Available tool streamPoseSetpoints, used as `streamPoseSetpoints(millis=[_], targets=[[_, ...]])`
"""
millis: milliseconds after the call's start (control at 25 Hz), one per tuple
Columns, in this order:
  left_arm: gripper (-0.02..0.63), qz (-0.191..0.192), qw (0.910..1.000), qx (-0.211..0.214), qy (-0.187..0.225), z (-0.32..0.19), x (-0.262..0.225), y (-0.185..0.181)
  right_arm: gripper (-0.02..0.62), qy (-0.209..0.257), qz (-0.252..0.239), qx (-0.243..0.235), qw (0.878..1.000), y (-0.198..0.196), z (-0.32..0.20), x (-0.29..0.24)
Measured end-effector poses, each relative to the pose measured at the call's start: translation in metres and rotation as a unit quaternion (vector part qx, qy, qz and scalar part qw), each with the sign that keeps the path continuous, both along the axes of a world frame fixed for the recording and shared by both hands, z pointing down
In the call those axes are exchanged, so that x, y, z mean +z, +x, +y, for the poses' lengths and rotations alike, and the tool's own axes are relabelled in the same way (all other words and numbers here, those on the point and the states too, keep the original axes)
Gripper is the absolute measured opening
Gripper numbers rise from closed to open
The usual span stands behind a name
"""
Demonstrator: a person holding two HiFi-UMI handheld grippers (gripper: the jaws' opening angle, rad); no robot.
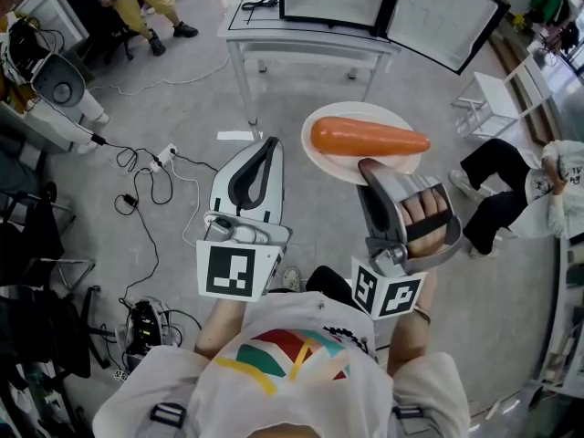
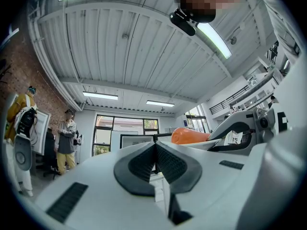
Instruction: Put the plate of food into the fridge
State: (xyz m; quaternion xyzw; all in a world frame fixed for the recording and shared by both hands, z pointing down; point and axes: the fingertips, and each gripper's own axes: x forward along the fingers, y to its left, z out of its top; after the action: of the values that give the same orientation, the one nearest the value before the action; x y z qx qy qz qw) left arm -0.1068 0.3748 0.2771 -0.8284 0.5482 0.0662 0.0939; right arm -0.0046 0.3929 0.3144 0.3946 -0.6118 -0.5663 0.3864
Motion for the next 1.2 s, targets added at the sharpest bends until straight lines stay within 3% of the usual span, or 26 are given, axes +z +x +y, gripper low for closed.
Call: streamPoseSetpoints(millis=[360,720,1200], targets=[[0.006,0.002,0.9999,0.011,0.007,-0.015,-0.001,0.0,0.046,-0.008,0.008,0.015,1.0,0.004,-0.014,0.004],[0.006,-0.001,0.9998,0.001,0.02,-0.046,0.0,-0.005,0.046,0.007,-0.001,-0.002,1.0,-0.002,-0.052,0.006],[0.006,-0.003,0.9996,-0.014,0.026,-0.152,-0.013,0.007,0.046,0.008,-0.002,-0.005,1.0,0.018,-0.161,-0.003]])
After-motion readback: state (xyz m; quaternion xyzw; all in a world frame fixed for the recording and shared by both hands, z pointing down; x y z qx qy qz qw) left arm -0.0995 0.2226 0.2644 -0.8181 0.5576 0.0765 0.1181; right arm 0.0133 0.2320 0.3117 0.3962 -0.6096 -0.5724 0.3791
